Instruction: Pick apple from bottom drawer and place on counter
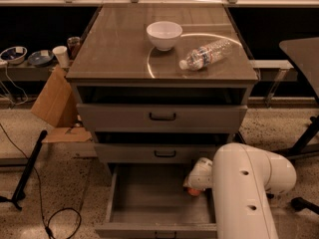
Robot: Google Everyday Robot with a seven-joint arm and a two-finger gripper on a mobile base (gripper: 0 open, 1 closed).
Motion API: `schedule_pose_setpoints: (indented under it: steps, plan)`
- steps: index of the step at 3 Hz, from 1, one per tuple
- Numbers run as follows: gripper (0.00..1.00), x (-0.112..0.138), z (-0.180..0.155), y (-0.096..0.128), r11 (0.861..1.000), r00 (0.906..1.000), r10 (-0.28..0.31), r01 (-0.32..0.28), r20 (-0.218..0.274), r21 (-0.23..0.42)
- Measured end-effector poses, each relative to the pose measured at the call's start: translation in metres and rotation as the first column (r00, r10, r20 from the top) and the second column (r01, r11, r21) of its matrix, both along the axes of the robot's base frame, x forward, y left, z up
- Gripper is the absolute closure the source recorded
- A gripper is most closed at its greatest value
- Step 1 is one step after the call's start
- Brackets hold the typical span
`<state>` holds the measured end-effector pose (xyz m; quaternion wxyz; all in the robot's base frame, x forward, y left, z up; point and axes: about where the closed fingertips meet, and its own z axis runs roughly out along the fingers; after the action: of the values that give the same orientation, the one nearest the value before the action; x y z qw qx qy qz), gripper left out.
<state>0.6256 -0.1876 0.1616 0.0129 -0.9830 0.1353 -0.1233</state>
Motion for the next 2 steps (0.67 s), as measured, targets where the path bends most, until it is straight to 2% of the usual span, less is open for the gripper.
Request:
schedule_pose_setpoints:
  steps: [1,2]
  plan:
    - [0.61,-0.0007,-0.0070,0.0021,1.000,0.9997,0.020,-0.020,0.011,0.011]
    - [0.44,-0.0007,-0.0063,0.0021,1.000,0.9997,0.020,-0.020,0.010,0.011]
